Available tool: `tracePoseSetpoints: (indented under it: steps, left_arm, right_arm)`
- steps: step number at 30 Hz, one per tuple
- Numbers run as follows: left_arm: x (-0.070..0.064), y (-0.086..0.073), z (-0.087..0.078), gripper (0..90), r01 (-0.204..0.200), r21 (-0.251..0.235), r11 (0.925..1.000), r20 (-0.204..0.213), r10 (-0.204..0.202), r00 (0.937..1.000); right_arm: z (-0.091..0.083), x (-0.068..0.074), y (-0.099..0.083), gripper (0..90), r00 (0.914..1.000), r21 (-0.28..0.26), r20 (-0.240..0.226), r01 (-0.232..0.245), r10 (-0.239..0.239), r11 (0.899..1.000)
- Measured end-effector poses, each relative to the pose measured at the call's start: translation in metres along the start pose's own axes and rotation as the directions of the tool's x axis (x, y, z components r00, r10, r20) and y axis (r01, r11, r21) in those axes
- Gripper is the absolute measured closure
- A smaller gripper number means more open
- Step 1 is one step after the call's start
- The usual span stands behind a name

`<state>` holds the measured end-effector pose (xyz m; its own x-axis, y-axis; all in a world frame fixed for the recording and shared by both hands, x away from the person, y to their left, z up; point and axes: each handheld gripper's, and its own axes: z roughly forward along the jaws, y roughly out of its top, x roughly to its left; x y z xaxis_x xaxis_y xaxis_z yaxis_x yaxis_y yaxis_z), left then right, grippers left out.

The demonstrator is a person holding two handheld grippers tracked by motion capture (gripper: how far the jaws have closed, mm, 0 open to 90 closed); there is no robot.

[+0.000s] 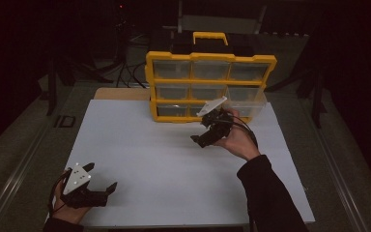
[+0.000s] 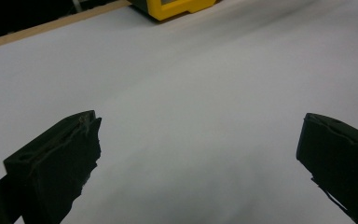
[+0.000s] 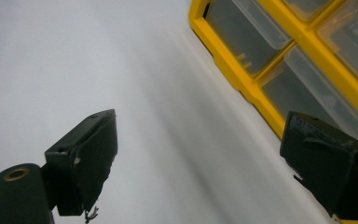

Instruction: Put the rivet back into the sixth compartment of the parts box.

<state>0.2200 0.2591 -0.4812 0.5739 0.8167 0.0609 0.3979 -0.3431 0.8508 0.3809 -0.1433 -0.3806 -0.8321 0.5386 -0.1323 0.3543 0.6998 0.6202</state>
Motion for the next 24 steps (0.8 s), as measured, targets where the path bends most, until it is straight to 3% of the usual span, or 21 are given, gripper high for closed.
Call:
tracePoseSetpoints:
  steps: [12, 20, 22, 24]
  left_arm:
    - [0.001, 0.0, -0.002, 0.3, 0.013, -0.008, 0.9999, -0.023, -0.013, 0.9997]
    - [0.005, 0.0, -0.009, 0.3, 0.023, -0.027, 0.9994, -0.049, -0.025, 0.9985]
    - [0.006, 0.0, -0.01, 0.3, 0.025, -0.029, 0.9993, -0.055, -0.027, 0.9981]
    - [0.006, 0.0, -0.011, 0.3, 0.032, -0.035, 0.9989, -0.06, -0.034, 0.9976]
  right_arm:
    - [-0.016, 0.02, -0.072, 11.0, 0.9974, -0.083, 0.001, -0.072, 0.072, 0.994]
    - [-0.028, 0.033, -0.116, 11.3, 0.9868, -0.179, -0.014, -0.161, 0.162, 0.971]
    - [-0.033, 0.036, -0.121, 10.5, 0.9869, -0.18, -0.025, -0.161, 0.159, 0.97]
    - [-0.038, 0.041, -0.126, 10.5, 0.989, -0.193, -0.007, -0.146, 0.148, 0.97]
